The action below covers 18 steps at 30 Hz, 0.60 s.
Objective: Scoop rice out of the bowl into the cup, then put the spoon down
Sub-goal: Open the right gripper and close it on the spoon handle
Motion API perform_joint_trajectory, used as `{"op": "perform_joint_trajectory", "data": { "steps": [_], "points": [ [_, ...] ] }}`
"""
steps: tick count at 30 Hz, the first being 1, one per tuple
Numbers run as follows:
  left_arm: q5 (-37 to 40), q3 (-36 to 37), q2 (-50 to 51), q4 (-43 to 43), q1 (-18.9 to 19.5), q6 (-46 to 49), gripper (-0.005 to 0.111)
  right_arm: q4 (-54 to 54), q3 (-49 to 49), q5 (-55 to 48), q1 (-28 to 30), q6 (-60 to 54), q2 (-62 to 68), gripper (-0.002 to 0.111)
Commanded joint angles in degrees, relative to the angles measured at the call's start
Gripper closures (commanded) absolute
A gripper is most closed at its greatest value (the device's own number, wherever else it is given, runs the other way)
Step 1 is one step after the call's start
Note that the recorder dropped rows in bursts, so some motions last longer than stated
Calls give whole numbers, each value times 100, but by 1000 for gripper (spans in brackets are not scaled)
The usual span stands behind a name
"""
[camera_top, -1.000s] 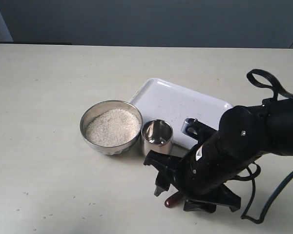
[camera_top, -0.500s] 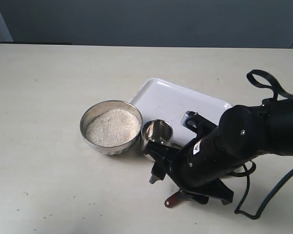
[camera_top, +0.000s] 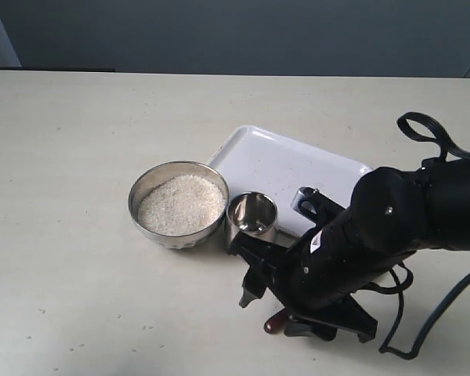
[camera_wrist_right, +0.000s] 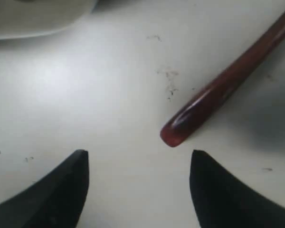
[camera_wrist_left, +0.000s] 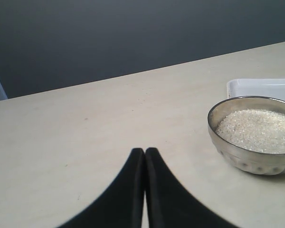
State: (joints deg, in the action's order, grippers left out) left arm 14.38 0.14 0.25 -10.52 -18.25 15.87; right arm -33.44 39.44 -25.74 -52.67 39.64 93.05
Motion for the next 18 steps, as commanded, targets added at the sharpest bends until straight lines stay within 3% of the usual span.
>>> {"op": "perform_joint_trajectory", "data": {
  "steps": [1,18],
  "points": [
    [-58,-14,-25,4,-28,-30,106,352,-10,-226,2,8,-14,49],
    [-58,-14,-25,4,-28,-30,106,2641,-22,-181,2,3268,-14,49]
  ]
}}
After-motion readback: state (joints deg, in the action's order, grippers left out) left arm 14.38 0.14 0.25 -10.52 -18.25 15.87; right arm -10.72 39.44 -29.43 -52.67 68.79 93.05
